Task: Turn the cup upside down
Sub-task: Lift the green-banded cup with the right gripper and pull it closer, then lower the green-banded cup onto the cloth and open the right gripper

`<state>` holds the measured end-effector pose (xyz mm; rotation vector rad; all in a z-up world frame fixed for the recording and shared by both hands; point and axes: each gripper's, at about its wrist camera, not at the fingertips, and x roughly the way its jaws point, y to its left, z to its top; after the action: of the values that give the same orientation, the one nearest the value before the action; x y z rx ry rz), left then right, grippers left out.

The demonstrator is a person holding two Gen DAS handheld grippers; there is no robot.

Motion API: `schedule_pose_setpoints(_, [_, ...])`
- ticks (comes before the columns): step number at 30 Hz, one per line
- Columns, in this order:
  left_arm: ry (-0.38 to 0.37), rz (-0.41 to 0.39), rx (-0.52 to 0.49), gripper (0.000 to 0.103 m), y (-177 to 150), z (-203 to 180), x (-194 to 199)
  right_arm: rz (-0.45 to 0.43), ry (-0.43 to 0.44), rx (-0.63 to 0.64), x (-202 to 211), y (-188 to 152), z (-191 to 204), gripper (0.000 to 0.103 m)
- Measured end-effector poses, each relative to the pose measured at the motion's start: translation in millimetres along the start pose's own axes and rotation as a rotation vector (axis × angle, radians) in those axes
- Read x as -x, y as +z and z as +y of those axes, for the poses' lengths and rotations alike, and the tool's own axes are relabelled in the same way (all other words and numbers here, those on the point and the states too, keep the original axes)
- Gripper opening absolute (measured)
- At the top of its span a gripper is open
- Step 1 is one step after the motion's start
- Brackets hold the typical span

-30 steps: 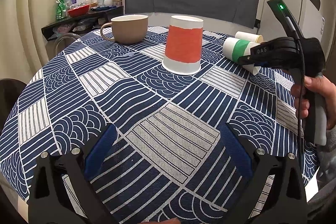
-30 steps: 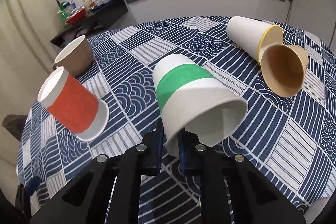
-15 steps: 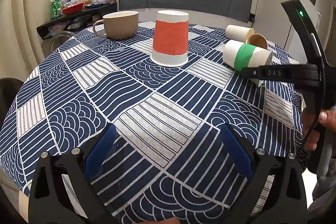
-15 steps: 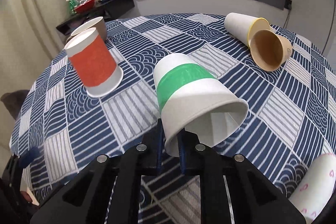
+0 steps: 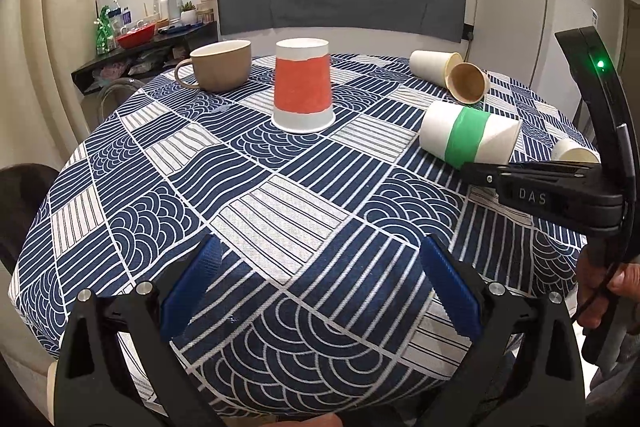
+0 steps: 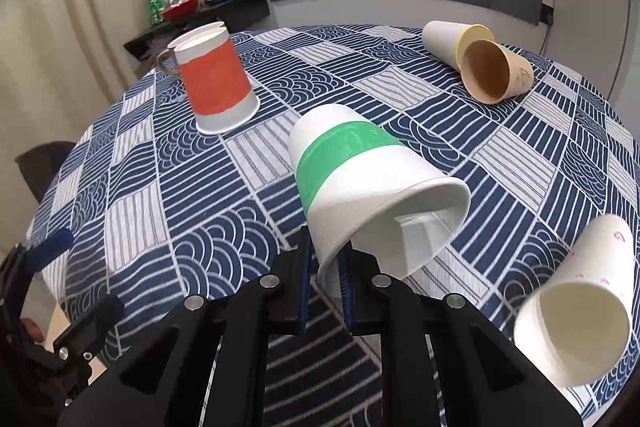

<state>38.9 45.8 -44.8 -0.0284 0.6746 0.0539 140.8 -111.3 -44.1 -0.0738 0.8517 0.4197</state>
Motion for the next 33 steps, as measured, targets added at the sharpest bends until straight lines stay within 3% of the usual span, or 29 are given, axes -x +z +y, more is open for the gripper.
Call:
schedule_pose_setpoints(8, [-0.009,0.010,-0.013,0.097,1,-9,1,0.008,-0.012,0.008,2,-6,-3,0.019])
schedule_pose_setpoints(10, [-0.009,0.014,-0.009,0.097,1,-9,0,0.011,-0.025,0.011,2,-4,-2,0.041])
schedule_pose_setpoints(12, [-0.009,0.022,-0.005,0.097,2,-8,-1,0.001,-0.040,0.017,4,-4,-1,0.055])
schedule_pose_setpoints(14, [-0.011,0.028,-0.003,0.097,3,-9,-2,-0.004,-0.048,0.021,7,-4,-1,0.062])
schedule_pose_setpoints(16, [-0.023,0.039,0.002,0.097,5,-9,-4,0.003,-0.051,0.019,10,-5,-2,0.077])
schedule_pose_setpoints(18, [-0.035,0.048,0.006,0.097,8,-9,-5,-0.003,-0.056,0.018,14,-7,-3,0.085])
schedule_pose_setpoints(25, [-0.103,0.056,0.021,0.097,28,-12,-4,-0.010,-0.068,-0.017,40,-16,-24,0.091])
schedule_pose_setpoints(33, [-0.180,0.176,0.125,0.097,74,-23,-22,-0.101,-0.108,-0.008,86,-25,-52,0.094])
